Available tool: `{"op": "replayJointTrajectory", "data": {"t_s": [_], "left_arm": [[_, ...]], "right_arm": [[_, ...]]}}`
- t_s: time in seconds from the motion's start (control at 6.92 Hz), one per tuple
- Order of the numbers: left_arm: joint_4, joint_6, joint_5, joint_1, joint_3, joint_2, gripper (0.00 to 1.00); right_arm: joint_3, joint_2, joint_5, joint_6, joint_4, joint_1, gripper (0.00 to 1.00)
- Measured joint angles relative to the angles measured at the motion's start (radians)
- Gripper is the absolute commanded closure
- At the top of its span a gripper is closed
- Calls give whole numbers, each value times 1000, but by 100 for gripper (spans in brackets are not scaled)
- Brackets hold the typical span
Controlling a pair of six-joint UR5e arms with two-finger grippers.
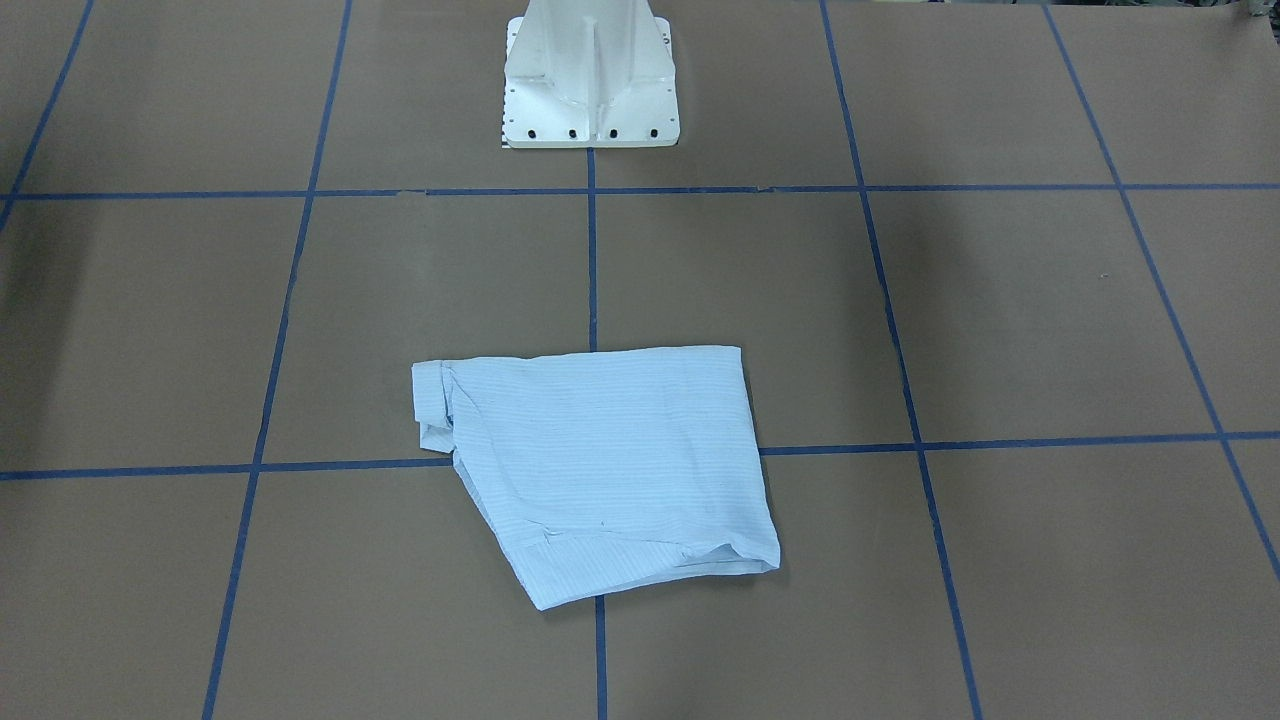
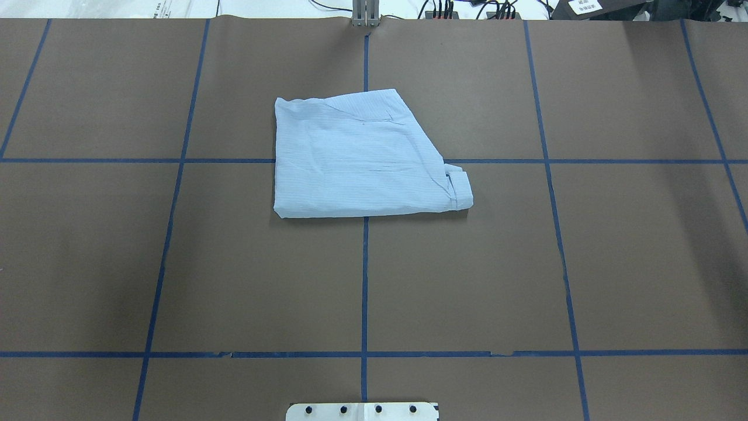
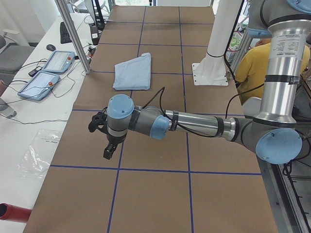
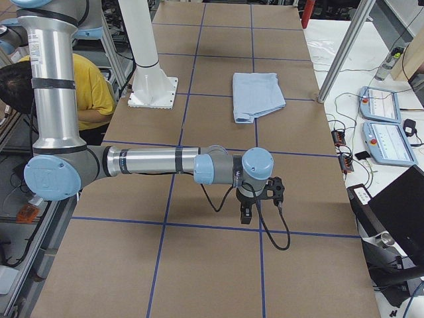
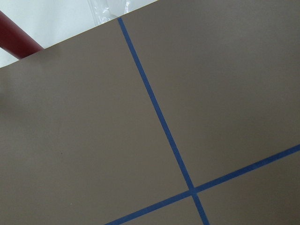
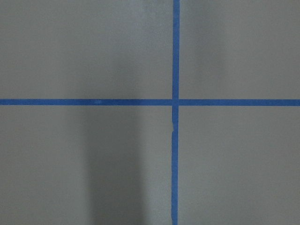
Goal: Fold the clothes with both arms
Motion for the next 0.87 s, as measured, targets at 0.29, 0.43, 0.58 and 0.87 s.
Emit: {"op": "replayJointTrajectory", "data": {"t_s": [0.29,0.43,0.58,0.87], "left_arm": [[9,-9,-8,5,-23,8,0],[10,-10,-10,5,-47,24,0],[8,-10,-11,5,-68,45,0],[4,-7,-12,5,-97,64,0]], "right_arm": [[-9,5,45,-1,2,0,0],[-3,6,55,-5,6,0,0],[2,5,57,-6,33,-1,0],[-5,-9,53,1,137,-3,0]]}}
